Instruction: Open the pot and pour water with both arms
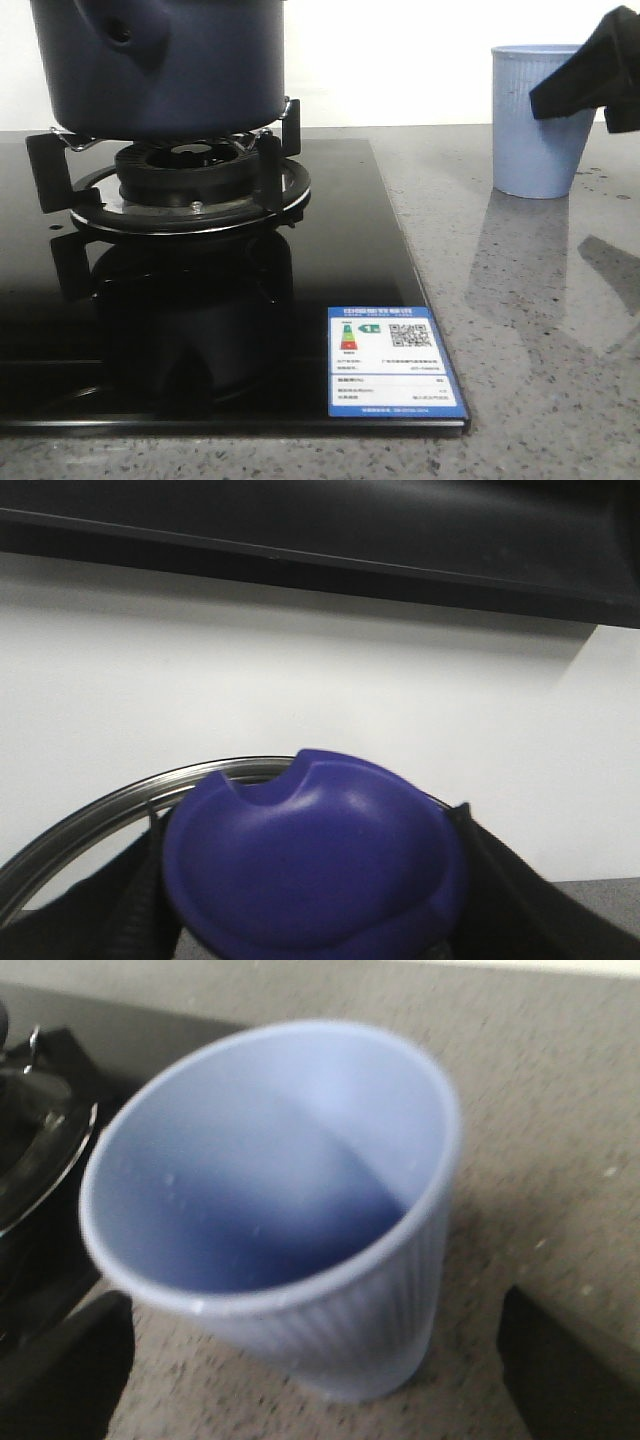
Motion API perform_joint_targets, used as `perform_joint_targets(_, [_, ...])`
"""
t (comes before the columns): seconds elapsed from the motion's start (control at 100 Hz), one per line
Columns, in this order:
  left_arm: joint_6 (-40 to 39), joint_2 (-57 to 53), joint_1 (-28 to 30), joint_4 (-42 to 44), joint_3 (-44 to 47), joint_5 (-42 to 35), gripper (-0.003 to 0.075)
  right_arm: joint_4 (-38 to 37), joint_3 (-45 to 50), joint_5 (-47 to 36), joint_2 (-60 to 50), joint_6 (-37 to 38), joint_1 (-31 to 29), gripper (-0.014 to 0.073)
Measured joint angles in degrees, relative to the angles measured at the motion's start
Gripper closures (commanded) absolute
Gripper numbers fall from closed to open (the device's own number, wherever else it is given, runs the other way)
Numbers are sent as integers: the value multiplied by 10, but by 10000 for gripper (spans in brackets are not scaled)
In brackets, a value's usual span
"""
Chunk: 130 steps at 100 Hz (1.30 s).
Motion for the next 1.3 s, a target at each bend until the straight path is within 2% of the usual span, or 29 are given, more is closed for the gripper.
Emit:
perform_joint_targets(0.21, [0, 0, 0, 1, 0, 0, 351, -113, 0, -53, -1, 112, -23, -52])
perform_joint_targets(0.37, [0, 0, 0, 1, 0, 0, 351, -113, 0, -92, -9, 150, -71, -52])
perform_joint_targets(0.56, [0, 0, 0, 1, 0, 0, 351, -107, 0, -100, -42, 168, -131, -52])
perform_joint_targets(0.77, [0, 0, 0, 2, 0, -1, 351, -4, 0, -155, -80, 186, -168, -37])
perform_joint_targets(0.86, [0, 0, 0, 2, 0, -2, 351, 47, 0, -184, -93, 189, -177, 42])
perform_joint_targets(0.93, [0, 0, 0, 2, 0, -2, 351, 59, -5, -193, -104, 192, -184, 152])
perform_joint_targets(1.0, [0, 0, 0, 2, 0, -2, 351, 61, -18, -196, -116, 192, -188, 319])
perform_joint_targets(1.11, [0, 0, 0, 2, 0, -2, 351, 50, -47, -198, -133, 192, -188, 661])
perform_joint_targets(1.22, [0, 0, -5, 2, 0, 0, 351, 20, -82, -197, -149, 199, -188, 646])
perform_joint_targets(1.3, [0, 0, -17, 4, 0, 0, 351, -11, -105, -165, -167, 217, -178, 646])
